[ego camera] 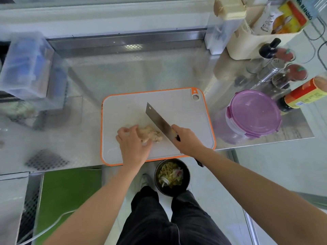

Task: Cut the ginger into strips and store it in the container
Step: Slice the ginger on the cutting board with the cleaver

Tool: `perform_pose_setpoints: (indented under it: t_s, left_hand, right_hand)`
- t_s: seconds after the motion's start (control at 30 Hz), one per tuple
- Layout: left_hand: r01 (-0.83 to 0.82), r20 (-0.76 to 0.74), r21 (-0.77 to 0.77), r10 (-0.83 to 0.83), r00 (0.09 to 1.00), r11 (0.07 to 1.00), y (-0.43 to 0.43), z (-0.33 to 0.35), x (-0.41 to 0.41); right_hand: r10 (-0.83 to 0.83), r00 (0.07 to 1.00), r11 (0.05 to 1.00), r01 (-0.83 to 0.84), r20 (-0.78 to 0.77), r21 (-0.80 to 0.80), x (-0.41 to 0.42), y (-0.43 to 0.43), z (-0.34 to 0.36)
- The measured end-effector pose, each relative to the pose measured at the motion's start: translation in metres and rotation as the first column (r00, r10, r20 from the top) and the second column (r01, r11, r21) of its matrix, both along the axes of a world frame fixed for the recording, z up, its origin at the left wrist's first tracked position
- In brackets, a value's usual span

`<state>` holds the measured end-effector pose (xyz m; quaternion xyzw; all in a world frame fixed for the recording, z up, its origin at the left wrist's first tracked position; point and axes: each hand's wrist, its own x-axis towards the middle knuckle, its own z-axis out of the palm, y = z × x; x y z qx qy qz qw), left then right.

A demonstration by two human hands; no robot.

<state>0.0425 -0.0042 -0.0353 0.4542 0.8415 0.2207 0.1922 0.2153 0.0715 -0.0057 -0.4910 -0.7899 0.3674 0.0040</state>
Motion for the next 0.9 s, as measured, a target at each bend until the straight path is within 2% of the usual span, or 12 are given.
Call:
perform_pose_setpoints:
  t_s: [0.1, 0.2, 0.3, 0.4, 0.53, 0.67, 0.9]
  left_hand:
    - [-0.143, 0.175, -0.014, 0.143, 0.974, 0.99, 0.003, 0.006, 0.007]
    - [-0.06, 0.135, 0.028, 0.056, 0.989, 0.998, 0.005, 0.006, 0.004]
    - [-0.021, 0.174, 0.053, 0.011, 0.985, 0.998, 0.006, 0.005, 0.0]
    - [-0.087, 0.255, 0.051, 0.071, 0.964, 0.995, 0.004, 0.004, 0.006]
    - [-0.193, 0.345, 0.002, 0.18, 0.921, 0.981, 0.003, 0.005, 0.017]
    - [-0.301, 0.405, -0.037, 0.289, 0.867, 0.953, 0.005, 0.002, 0.02]
    - [-0.335, 0.415, -0.069, 0.332, 0.847, 0.94, 0.009, -0.01, 0.017]
  right_hand:
    - [0.053, 0.999, 0.997, -0.053, -0.003, -0.046, -0.001, -0.007, 0.002]
    - [0.037, 0.999, 0.986, -0.042, -0.031, -0.162, 0.004, -0.012, 0.006]
    - [-0.013, 1.0, 1.0, 0.013, 0.011, -0.019, 0.004, -0.014, 0.006]
    - [-0.111, 0.994, 0.993, 0.111, -0.025, 0.039, 0.001, -0.012, 0.009]
    - [-0.008, 0.999, 0.998, 0.01, -0.035, 0.065, -0.006, -0.017, 0.019]
    - [-0.005, 1.0, 0.996, 0.006, -0.013, 0.087, -0.006, -0.029, 0.022]
    - [0.055, 0.993, 0.993, -0.065, 0.101, 0.097, -0.006, -0.031, 0.031]
